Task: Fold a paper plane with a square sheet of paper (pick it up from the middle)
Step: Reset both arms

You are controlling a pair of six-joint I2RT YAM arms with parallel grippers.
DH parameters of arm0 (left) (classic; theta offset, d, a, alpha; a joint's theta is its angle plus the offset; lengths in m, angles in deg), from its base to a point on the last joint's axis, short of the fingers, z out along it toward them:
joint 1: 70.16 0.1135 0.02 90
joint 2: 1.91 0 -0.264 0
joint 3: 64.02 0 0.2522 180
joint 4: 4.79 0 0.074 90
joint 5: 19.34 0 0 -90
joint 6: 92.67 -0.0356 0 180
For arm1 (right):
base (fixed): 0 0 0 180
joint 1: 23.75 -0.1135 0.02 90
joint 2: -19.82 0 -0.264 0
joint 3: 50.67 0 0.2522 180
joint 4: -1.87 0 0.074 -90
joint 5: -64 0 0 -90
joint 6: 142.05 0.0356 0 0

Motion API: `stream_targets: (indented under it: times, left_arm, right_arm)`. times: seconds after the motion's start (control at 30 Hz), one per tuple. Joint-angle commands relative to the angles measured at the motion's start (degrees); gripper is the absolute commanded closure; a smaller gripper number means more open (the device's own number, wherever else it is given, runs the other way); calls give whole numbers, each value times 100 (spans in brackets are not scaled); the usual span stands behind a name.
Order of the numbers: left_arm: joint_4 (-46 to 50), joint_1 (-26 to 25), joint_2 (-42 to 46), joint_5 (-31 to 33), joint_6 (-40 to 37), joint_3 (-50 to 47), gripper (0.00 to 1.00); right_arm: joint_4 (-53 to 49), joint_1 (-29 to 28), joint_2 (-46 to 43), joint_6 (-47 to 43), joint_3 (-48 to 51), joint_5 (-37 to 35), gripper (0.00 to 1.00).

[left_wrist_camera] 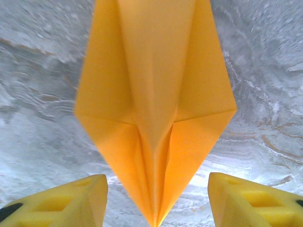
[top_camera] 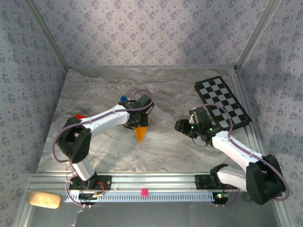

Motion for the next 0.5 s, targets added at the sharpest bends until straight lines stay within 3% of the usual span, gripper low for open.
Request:
stream_targets:
  times: [0.0,0.1,0.13,0.17,0.2,0.23,0.33,0.47]
  left_arm:
    - [-174,84,673,639,-349,-279,38]
    - [-640,356,1289,919,-747,-687,32]
    - [-870,489,1516,973,-930,-897,26]
    - [-1092,623,1723,1011,-1067,-1082,21]
    - [-1297,831,1927,1021,-1205,-1292,14]
    - [-1525,1056,2143,1034,-1331,-1484,2]
    - [-2144,1688,2524,1094,-1853,-1963,0]
    - [-2508,2354,2299,1327,-2430,-2005,0]
  right_arm:
    - [-893,174,-231,-976,-707,-1062,41]
    - [-1045,228,-159,-1605,-1192,-2590,34]
    - [-874,218,-101,-1895,-1220,-3202,27]
    - [-601,230,-36,-2171,-1152,-3628,12]
    - [-43,279,81,-2686,-974,-3973,3]
    - [569,312,225,-3381,-805,-4165,1]
    - [1961,546,787,-4470,-416,-4587,1]
    - [3464,1053,1633,-5030,-47,-4096,1]
